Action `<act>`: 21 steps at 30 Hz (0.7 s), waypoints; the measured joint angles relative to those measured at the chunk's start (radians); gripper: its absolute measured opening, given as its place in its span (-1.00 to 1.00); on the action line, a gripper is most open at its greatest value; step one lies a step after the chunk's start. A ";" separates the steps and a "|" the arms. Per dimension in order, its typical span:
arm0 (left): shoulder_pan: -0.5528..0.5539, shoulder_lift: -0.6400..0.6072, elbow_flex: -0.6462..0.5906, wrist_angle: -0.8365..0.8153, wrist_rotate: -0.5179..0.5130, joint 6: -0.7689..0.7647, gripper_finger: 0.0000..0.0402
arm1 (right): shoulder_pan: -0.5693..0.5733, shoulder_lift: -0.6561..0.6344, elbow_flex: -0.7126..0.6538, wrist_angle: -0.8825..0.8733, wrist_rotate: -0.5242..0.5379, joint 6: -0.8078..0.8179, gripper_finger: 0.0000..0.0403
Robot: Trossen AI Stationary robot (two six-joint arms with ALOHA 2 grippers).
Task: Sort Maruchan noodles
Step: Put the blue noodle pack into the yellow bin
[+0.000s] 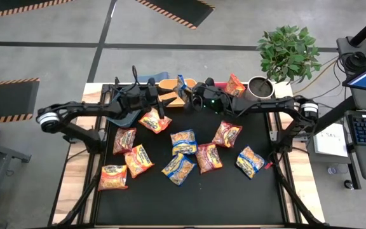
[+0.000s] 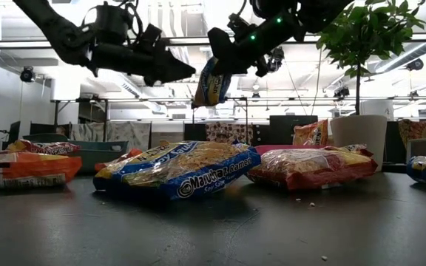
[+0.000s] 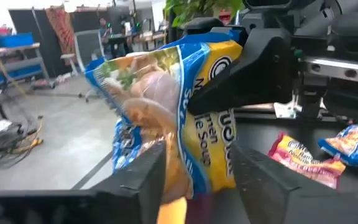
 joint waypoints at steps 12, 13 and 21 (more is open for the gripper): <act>0.020 -0.223 0.000 -0.262 -0.007 0.034 0.20 | -0.028 0.070 0.003 0.096 0.082 0.127 -0.86; 0.021 -0.242 0.000 -0.289 -0.007 0.039 0.21 | -0.027 0.084 0.011 0.095 0.093 0.127 -0.86; 0.022 -0.354 0.000 -0.419 -0.009 0.078 0.21 | -0.042 0.214 0.088 0.084 0.275 0.127 -0.86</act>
